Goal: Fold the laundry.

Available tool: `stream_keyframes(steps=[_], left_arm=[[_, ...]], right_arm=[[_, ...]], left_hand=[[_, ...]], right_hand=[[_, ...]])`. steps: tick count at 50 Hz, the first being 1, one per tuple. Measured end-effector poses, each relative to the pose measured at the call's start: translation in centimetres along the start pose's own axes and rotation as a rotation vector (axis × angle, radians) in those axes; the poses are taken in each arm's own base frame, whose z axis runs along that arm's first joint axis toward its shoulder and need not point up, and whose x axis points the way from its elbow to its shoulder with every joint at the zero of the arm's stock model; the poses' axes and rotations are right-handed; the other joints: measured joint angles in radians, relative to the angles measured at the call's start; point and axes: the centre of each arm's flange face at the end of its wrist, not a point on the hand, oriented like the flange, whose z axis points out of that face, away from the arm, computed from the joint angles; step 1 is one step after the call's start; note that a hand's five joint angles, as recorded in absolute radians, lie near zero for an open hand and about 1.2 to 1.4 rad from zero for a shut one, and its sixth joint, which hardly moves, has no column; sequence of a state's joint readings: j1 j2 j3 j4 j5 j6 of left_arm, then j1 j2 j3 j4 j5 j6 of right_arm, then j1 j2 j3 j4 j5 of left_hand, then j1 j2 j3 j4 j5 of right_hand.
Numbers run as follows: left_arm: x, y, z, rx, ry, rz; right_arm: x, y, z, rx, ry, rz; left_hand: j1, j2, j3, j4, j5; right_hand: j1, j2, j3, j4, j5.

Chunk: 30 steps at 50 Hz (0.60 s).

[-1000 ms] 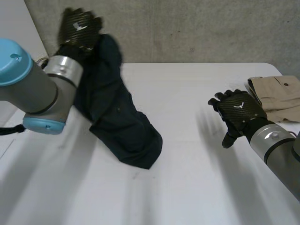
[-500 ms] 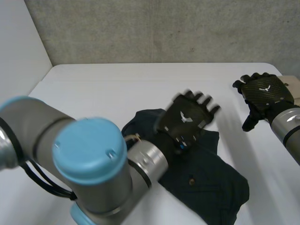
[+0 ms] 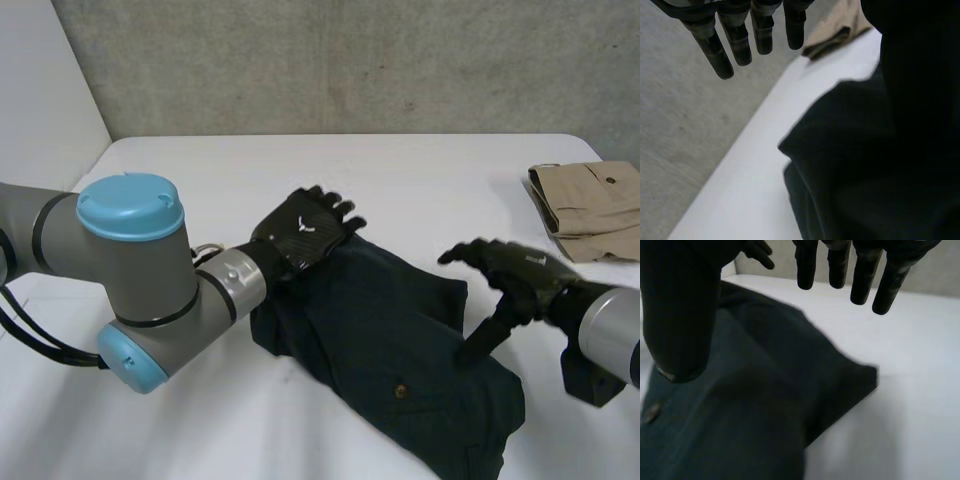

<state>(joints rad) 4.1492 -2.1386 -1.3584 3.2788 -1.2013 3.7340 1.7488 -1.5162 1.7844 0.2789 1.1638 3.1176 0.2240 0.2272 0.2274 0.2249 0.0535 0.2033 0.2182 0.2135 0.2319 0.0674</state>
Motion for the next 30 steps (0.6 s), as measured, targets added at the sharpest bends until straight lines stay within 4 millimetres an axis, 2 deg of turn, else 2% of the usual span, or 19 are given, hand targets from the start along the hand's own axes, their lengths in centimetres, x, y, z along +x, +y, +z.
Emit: stream_keyframes(steps=[6,7,8,9,11,12,14,15,16,17,18,19,23,24,25,26,27,29,30], left_arm=[[0.1,1.0,-0.3,-0.060,0.026,0.023],[0.1,1.1,-0.3,-0.066,0.028,0.023],[0.1,1.1,-0.4,-0.071,0.030,0.023],[0.2,1.2,-0.4,-0.081,0.033,0.023],[0.2,1.3,-0.5,-0.087,0.034,0.022],[0.2,1.3,-0.5,-0.090,0.034,0.021],[0.3,1.5,-0.4,-0.101,0.031,0.020],[0.3,1.6,-0.4,-0.106,0.028,0.019],[0.2,1.7,-0.4,-0.111,0.021,0.021],[0.1,1.8,-0.3,-0.117,0.012,0.024],[0.1,1.8,-0.3,-0.120,0.007,0.025],[-0.1,1.8,-0.1,-0.124,-0.008,0.031],[-1.7,1.3,0.8,-0.125,-0.101,0.060],[-3.0,0.5,1.3,-0.110,-0.170,0.075],[-3.3,0.4,1.4,-0.107,-0.183,0.077],[-4.5,-0.5,1.8,-0.086,-0.251,0.085],[-5.2,-1.0,1.9,-0.073,-0.286,0.087],[-8.0,-3.4,2.2,-0.005,-0.445,0.080],[-8.4,-3.7,2.2,0.004,-0.464,0.078]], right_arm=[[-0.2,1.9,-0.1,-0.066,-0.025,0.049],[-0.2,2.3,-0.1,-0.081,-0.028,0.056],[-0.2,2.6,0.0,-0.091,-0.029,0.060],[-0.2,3.2,0.2,-0.115,-0.032,0.071],[-0.2,3.7,0.4,-0.138,-0.035,0.079],[-0.2,4.0,0.6,-0.150,-0.037,0.084],[0.0,4.6,1.2,-0.174,-0.041,0.091],[0.0,4.7,1.4,-0.179,-0.042,0.092],[0.1,4.7,1.8,-0.178,-0.044,0.090],[0.2,4.6,2.1,-0.174,-0.045,0.087],[0.2,4.5,2.3,-0.169,-0.046,0.083],[0.3,4.1,2.8,-0.153,-0.048,0.071],[0.4,1.0,4.7,-0.035,-0.045,-0.011],[0.4,-1.1,5.4,0.038,-0.032,-0.059],[0.4,-1.7,5.6,0.057,-0.028,-0.071],[0.4,-3.6,6.0,0.121,-0.009,-0.114],[0.3,-4.2,6.1,0.143,-0.001,-0.129],[-0.2,-9.1,6.2,0.304,0.059,-0.236],[-0.3,-9.4,6.2,0.315,0.063,-0.243]], left_hand=[[0.168,0.155,0.146,0.152,0.145],[0.311,0.283,0.281,0.286,0.283],[0.311,0.283,0.281,0.286,0.283],[0.435,0.412,0.410,0.415,0.408],[0.498,0.483,0.480,0.485,0.473],[0.565,0.558,0.555,0.560,0.544],[0.748,0.777,0.771,0.781,0.762],[0.790,0.835,0.820,0.833,0.810],[0.840,0.892,0.882,0.901,0.869],[0.852,0.919,0.905,0.927,0.888],[0.852,0.919,0.905,0.927,0.888],[0.855,0.938,0.928,0.953,0.900],[0.855,0.952,0.946,0.969,0.900],[0.855,0.952,0.946,0.969,0.900],[0.855,0.954,0.947,0.970,0.900],[0.855,0.959,0.951,0.972,0.900],[0.855,0.959,0.951,0.972,0.900],[0.855,0.964,0.959,0.973,0.900],[0.855,0.964,0.959,0.973,0.900]], right_hand=[[0.000,0.000,0.000,0.000,0.000],[0.000,0.000,0.000,0.000,0.000],[0.000,0.000,0.000,0.000,0.000],[0.000,0.000,0.000,0.000,0.000],[0.027,0.039,0.033,0.026,0.026],[0.068,0.085,0.088,0.076,0.071],[0.277,0.327,0.329,0.310,0.287],[0.420,0.519,0.514,0.478,0.447],[0.468,0.582,0.559,0.544,0.510],[0.600,0.765,0.748,0.726,0.682],[0.600,0.765,0.748,0.726,0.682],[0.693,0.930,0.907,0.909,0.857],[0.699,0.942,0.948,0.950,0.890],[0.699,0.942,0.951,0.952,0.890],[0.699,0.942,0.951,0.952,0.891],[0.699,0.942,0.951,0.952,0.891],[0.699,0.942,0.951,0.952,0.891],[0.699,0.946,0.951,0.953,0.891],[0.699,0.946,0.951,0.953,0.891]])
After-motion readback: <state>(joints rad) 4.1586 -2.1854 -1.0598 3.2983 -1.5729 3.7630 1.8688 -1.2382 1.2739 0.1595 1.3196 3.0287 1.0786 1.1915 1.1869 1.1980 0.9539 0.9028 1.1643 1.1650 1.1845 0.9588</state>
